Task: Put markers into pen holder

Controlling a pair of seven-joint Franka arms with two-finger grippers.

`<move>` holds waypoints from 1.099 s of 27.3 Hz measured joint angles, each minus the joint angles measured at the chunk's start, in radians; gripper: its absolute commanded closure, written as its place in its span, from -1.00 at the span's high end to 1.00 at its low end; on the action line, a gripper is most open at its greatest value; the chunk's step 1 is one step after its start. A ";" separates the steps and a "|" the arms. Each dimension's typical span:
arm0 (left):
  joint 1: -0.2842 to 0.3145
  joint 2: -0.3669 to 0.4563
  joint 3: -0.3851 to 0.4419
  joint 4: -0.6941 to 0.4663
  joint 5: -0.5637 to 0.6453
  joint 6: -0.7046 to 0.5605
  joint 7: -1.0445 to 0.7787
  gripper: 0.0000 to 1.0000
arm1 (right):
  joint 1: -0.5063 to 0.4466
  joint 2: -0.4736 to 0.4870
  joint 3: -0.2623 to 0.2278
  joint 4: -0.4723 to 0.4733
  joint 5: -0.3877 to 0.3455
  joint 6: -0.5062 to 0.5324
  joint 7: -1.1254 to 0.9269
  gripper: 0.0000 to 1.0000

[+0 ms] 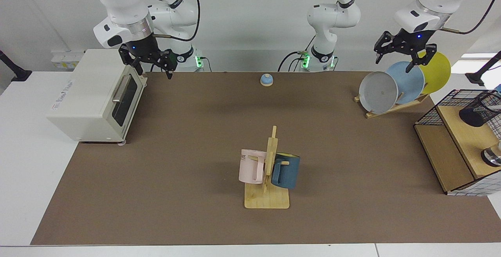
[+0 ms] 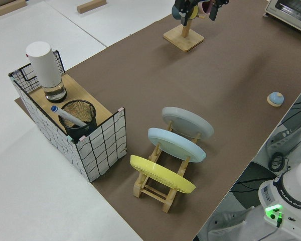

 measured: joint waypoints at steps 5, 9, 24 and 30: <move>0.000 0.004 -0.016 0.014 -0.004 -0.004 -0.031 0.97 | 0.000 0.000 0.000 0.000 0.000 0.000 0.000 1.00; 0.000 0.010 -0.017 0.024 -0.006 -0.007 -0.050 0.97 | 0.000 0.000 0.000 0.000 0.000 0.000 0.000 1.00; 0.000 0.047 -0.027 0.076 -0.022 -0.007 -0.074 1.00 | 0.000 0.000 0.000 0.000 0.000 0.000 0.000 1.00; 0.000 0.049 -0.031 0.088 -0.025 -0.007 -0.200 1.00 | 0.000 0.000 0.000 0.000 0.000 0.000 0.000 1.00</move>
